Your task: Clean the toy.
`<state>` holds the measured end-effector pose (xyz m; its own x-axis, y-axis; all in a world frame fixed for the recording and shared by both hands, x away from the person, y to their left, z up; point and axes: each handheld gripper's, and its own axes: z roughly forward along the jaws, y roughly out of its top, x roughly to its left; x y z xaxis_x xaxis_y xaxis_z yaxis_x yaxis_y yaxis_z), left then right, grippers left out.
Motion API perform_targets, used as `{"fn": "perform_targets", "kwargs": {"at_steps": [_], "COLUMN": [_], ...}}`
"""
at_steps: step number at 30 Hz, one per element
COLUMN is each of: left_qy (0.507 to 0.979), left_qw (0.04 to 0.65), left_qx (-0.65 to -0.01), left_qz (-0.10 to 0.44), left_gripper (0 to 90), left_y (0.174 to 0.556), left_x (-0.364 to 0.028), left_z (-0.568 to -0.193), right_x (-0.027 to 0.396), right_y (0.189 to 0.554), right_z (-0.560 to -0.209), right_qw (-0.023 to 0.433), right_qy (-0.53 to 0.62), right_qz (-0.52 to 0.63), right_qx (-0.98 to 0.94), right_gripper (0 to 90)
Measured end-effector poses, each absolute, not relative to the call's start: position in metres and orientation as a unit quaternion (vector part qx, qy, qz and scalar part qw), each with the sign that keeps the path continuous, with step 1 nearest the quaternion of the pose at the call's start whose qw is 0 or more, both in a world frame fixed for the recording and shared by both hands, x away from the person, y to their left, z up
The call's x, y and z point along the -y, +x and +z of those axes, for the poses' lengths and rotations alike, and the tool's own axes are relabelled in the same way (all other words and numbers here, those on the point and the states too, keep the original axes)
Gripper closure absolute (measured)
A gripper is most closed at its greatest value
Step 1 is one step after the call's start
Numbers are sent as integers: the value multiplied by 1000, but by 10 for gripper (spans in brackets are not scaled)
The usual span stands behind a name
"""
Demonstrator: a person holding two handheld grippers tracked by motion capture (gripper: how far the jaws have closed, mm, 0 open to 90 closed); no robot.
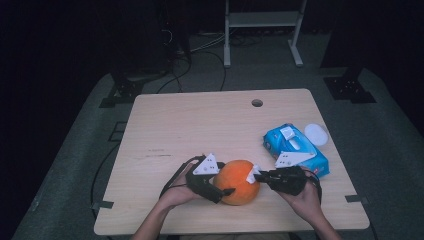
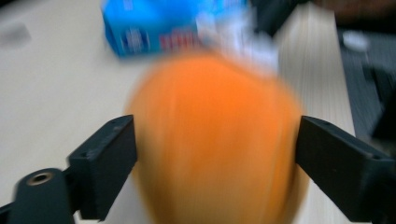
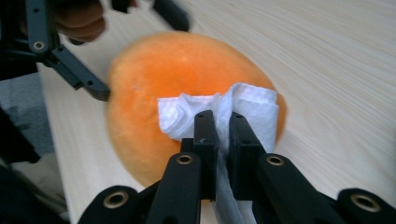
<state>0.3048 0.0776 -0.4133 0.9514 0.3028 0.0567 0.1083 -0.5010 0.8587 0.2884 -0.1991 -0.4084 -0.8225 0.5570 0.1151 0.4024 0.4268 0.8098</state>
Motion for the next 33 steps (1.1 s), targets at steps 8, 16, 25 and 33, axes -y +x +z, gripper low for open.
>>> {"fn": "perform_targets", "kwargs": {"at_steps": [8,16,25,33], "left_qy": [876,877,879,876], "left_qw": [461,467,469,473], "left_qx": [-103,-94,-62,-68], "left_qz": [98,65,56,69], "left_gripper": [300,305,287,276], "left_y": [304,306,299,300], "left_x": [-81,-89,-83,-80], "left_z": [-422,-423,-423,-425], "right_x": [187,194,201,204], "right_y": [288,300,312,311], "right_z": [-411,-424,-426,-426], "right_qw": [75,43,19,12], "right_qy": [273,301,325,328], "right_qz": [455,450,482,479], "right_qx": [-844,-840,-814,-814], "right_gripper": [828,828,827,828]}}
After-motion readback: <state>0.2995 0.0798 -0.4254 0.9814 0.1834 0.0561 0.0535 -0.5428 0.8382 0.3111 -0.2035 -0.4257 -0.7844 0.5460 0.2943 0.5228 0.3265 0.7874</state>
